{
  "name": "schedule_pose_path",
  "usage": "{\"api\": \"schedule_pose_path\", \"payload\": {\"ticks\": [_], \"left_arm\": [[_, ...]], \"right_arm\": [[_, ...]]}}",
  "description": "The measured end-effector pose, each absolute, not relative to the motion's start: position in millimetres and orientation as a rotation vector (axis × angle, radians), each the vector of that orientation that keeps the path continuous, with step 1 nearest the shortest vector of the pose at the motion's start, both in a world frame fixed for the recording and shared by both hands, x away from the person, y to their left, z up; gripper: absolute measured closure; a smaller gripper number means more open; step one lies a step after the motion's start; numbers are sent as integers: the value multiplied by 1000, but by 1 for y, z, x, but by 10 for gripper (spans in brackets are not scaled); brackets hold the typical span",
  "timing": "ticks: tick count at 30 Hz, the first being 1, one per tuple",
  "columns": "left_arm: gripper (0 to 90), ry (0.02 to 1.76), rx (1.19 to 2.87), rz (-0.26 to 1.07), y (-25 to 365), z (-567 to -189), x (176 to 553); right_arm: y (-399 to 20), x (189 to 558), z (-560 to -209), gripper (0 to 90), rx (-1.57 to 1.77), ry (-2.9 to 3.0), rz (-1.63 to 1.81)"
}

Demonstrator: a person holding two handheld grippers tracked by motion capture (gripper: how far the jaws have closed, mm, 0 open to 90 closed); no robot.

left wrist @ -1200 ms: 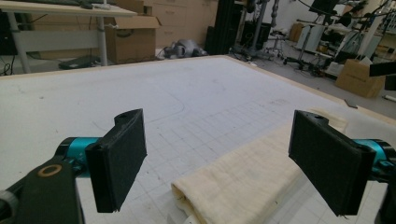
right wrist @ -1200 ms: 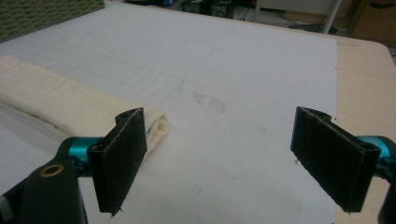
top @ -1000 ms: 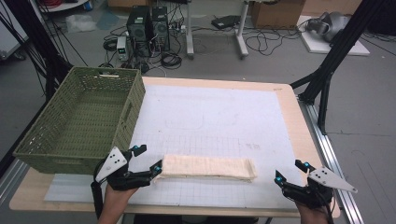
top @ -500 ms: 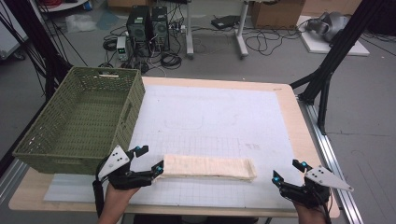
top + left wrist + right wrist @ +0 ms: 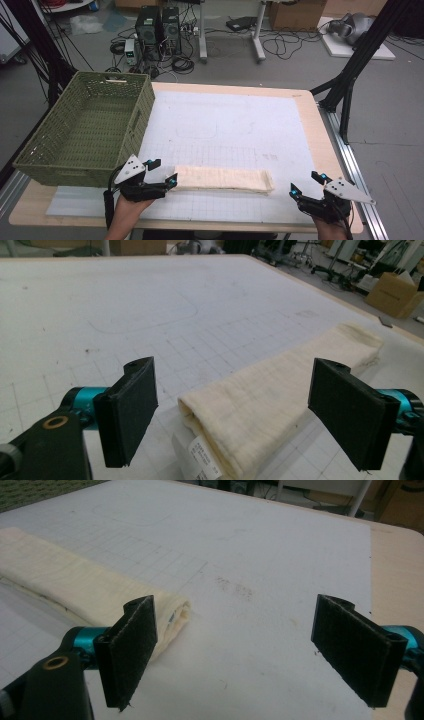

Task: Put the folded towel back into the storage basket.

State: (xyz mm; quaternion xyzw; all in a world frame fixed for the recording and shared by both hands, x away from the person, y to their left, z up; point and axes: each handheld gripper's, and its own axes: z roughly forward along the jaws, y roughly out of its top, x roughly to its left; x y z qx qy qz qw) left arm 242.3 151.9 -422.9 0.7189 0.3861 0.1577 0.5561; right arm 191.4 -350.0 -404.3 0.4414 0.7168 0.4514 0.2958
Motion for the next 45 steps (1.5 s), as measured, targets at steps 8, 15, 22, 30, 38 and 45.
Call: {"api": "schedule_pose_path", "payload": {"ticks": [8,15,22,30,38,45], "left_arm": [[242,1010,1771,335,147,-436,250],[280,1057,1809,328,145,-442,254],[349,1091,1868,307,142,-447,256],[423,1063,1928,297,133,-451,255],[480,1043,2016,399,119,-449,248],[589,1022,2035,384,115,-448,245]], "right_arm": [[-349,193,-406,171,1169,1921,1189],[-347,193,-407,171,1173,1925,1187],[-346,194,-408,171,1171,1939,1179],[-346,195,-409,171,1167,1942,1180],[-345,195,-409,171,1167,1951,1176],[-345,195,-409,171,1172,1955,1176]]}}
